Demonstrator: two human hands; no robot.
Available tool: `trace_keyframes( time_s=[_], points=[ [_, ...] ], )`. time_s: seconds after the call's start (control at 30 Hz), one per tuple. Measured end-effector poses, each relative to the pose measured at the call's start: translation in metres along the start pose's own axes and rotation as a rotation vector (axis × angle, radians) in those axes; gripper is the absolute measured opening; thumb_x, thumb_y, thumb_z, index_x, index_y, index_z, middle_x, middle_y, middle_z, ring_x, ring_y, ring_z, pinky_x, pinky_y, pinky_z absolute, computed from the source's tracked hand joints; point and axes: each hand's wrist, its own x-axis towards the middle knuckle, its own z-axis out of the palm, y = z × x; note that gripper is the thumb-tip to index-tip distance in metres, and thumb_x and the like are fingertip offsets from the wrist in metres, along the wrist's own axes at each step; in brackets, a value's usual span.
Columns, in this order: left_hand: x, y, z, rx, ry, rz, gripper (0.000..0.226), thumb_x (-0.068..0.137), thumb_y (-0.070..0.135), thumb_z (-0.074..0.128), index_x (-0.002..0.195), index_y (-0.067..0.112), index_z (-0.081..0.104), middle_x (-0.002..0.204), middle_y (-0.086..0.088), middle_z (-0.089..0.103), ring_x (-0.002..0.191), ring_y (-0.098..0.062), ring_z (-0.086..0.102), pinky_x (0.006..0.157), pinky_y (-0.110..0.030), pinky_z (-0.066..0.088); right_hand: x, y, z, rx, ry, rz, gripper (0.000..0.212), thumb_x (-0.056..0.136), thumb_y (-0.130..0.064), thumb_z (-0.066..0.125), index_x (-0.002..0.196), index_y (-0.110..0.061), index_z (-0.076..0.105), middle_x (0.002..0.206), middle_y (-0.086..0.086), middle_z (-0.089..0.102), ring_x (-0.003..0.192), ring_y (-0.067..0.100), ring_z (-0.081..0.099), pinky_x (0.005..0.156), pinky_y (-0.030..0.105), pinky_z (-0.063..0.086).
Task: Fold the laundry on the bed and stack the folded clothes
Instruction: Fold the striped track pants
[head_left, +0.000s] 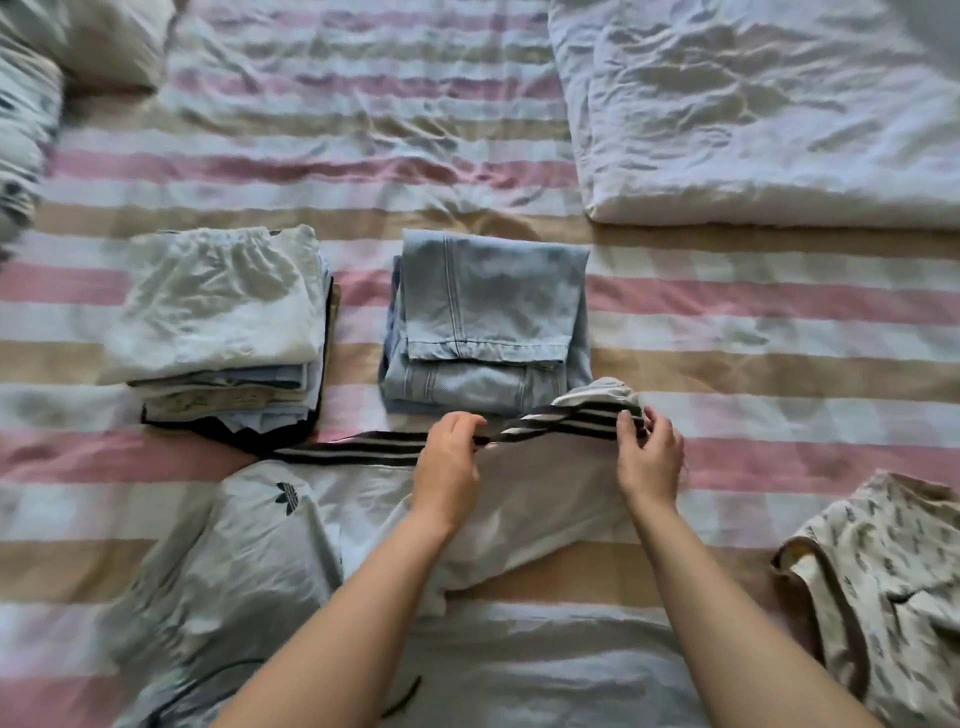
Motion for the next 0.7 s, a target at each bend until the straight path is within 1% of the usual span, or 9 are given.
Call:
trace_keyframes(
  time_s=[0.07, 0.13, 0.2, 0.3, 0.33, 0.4, 0.5, 0.6, 0.7],
  points=[
    [0.014, -0.011, 0.007, 0.134, -0.094, -0.04, 0.041, 0.083, 0.001, 0.048, 0.123, 0.009, 0.051, 0.123, -0.009, 0.053, 0.116, -0.027, 0.047, 0.097, -0.036, 0.035, 0.008, 0.002, 0.005, 0.071, -0.054, 0.035, 0.037, 0.097, -0.024, 0.045, 0.126, -0.001, 0.05, 0.128, 0.017, 0.055, 0.12, 0.029, 0.048, 0.097, 0.027, 0.032],
    [0.021, -0.02, 0.01, 0.371, -0.201, -0.076, 0.038, 0.088, 0.022, 0.053, 0.125, 0.019, 0.046, 0.124, -0.002, 0.05, 0.119, -0.024, 0.041, 0.097, -0.041, 0.032, 0.009, 0.003, 0.001, 0.055, -0.1, 0.021, 0.032, 0.093, -0.02, 0.053, 0.118, 0.0, 0.053, 0.118, 0.015, 0.061, 0.11, 0.027, 0.055, 0.081, 0.02, 0.035],
    [0.021, -0.026, 0.012, 0.528, -0.289, -0.073, 0.031, 0.089, 0.033, 0.052, 0.117, 0.022, 0.049, 0.119, 0.0, 0.051, 0.118, -0.024, 0.039, 0.095, -0.043, 0.03, 0.005, 0.006, -0.013, 0.043, -0.091, -0.006, 0.028, 0.086, -0.014, 0.064, 0.108, 0.0, 0.057, 0.105, 0.015, 0.065, 0.096, 0.025, 0.06, 0.076, 0.021, 0.039],
    [0.017, -0.024, 0.013, 0.452, -0.143, 0.005, 0.008, 0.087, 0.022, 0.056, 0.093, 0.017, 0.058, 0.099, -0.003, 0.057, 0.104, -0.024, 0.045, 0.082, -0.039, 0.03, -0.006, 0.017, -0.051, -0.015, 0.074, -0.064, 0.025, 0.08, -0.014, 0.071, 0.1, -0.006, 0.06, 0.094, 0.01, 0.066, 0.087, 0.025, 0.06, 0.077, 0.032, 0.045],
    [0.017, -0.021, 0.015, 0.396, -0.052, 0.045, 0.004, 0.083, 0.016, 0.062, 0.084, 0.015, 0.059, 0.089, -0.004, 0.059, 0.094, -0.022, 0.045, 0.076, -0.038, 0.032, -0.008, 0.024, -0.065, -0.04, 0.161, -0.087, 0.024, 0.079, -0.013, 0.072, 0.099, -0.007, 0.06, 0.092, 0.009, 0.065, 0.084, 0.023, 0.058, 0.074, 0.029, 0.042],
    [0.019, -0.012, 0.021, 0.298, 0.098, 0.111, 0.014, 0.074, 0.009, 0.071, 0.073, 0.013, 0.058, 0.076, -0.004, 0.058, 0.081, -0.02, 0.043, 0.068, -0.037, 0.035, -0.009, 0.036, -0.087, -0.082, 0.288, -0.133, 0.024, 0.079, -0.011, 0.071, 0.099, -0.005, 0.06, 0.093, 0.013, 0.065, 0.082, 0.021, 0.055, 0.071, 0.021, 0.035],
    [0.021, 0.002, 0.032, 0.24, 0.137, 0.191, 0.006, 0.076, 0.015, 0.064, 0.072, 0.011, 0.061, 0.076, -0.004, 0.061, 0.078, -0.026, 0.053, 0.063, -0.039, 0.043, 0.003, 0.057, -0.093, -0.211, 0.264, -0.081, 0.029, 0.081, -0.007, 0.067, 0.107, 0.002, 0.057, 0.106, 0.024, 0.061, 0.096, 0.034, 0.056, 0.078, 0.031, 0.039],
    [0.015, 0.002, 0.039, 0.26, 0.113, 0.234, 0.024, 0.082, 0.026, 0.048, 0.078, 0.012, 0.067, 0.085, -0.005, 0.065, 0.086, -0.02, 0.045, 0.067, -0.039, 0.043, 0.01, 0.066, -0.085, -0.417, 0.256, -0.015, 0.043, 0.082, -0.005, 0.065, 0.121, 0.003, 0.051, 0.123, 0.029, 0.049, 0.114, 0.043, 0.044, 0.094, 0.043, 0.033],
    [0.0, -0.018, 0.027, 0.302, 0.102, 0.171, 0.036, 0.081, 0.029, 0.042, 0.093, 0.01, 0.069, 0.097, -0.01, 0.067, 0.096, -0.022, 0.045, 0.079, -0.038, 0.036, 0.005, 0.063, -0.075, -0.494, 0.233, -0.351, 0.034, 0.087, -0.014, 0.053, 0.117, 0.001, 0.058, 0.121, 0.025, 0.054, 0.113, 0.042, 0.049, 0.094, 0.041, 0.032]
  ],
)
